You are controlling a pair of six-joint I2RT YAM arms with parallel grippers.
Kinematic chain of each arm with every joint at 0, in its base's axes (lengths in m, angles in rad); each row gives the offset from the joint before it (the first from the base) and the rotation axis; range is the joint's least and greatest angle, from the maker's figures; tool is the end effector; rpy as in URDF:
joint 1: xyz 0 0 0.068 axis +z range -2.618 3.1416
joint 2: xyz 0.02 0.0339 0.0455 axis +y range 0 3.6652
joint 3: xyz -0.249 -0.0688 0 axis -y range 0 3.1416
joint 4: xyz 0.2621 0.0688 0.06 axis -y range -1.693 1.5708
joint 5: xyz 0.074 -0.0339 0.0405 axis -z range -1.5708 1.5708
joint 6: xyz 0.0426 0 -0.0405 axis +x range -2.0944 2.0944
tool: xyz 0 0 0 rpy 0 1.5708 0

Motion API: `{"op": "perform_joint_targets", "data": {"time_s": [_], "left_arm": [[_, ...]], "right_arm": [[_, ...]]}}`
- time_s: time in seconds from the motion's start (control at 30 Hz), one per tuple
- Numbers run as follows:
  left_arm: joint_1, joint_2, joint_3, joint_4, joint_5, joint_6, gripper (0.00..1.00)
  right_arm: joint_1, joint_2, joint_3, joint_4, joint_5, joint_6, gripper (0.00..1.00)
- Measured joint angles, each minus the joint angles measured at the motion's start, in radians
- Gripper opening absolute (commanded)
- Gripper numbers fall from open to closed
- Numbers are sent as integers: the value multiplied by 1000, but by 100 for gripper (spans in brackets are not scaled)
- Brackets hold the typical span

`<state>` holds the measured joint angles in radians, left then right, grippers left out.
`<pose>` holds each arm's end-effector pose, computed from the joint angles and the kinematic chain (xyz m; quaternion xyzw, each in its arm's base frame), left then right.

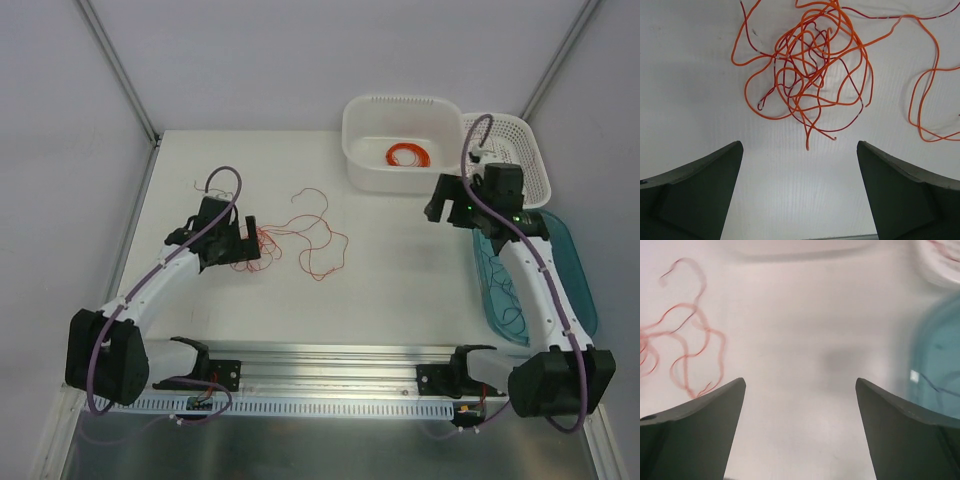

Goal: Untangle the cables

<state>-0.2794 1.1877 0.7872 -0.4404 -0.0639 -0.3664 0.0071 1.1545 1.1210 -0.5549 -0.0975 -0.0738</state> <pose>0.2597 -0.0717 0.2107 -0.0520 0.9323 -0.0849 0.3478 0.2801 0.0061 0.3278 -0.0586 0.8791 0.0272 0.4723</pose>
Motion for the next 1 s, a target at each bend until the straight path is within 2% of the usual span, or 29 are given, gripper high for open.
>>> {"op": "perform_joint_targets", "data": {"time_s": [0.17, 0.27, 0.5, 0.73, 0.83, 1.0], "left_arm": [[0, 103, 57, 10, 11, -47, 95], [0, 157, 84, 10, 15, -71, 93], [0, 284, 159, 10, 11, -116, 84], [0, 438, 224, 18, 2, -139, 64], [0, 469, 225, 17, 2, -151, 51], [0, 475, 225, 18, 2, -155, 31]], "right_arm": [[264, 120, 1, 97, -139, -58, 98], [378, 222, 1, 134, -183, -72, 98], [528, 434, 53, 183, -227, -73, 99], [614, 565, 116, 233, -238, -67, 99], [654, 620, 146, 240, -245, -66, 99], [715, 693, 185, 245, -249, -67, 91]]}}
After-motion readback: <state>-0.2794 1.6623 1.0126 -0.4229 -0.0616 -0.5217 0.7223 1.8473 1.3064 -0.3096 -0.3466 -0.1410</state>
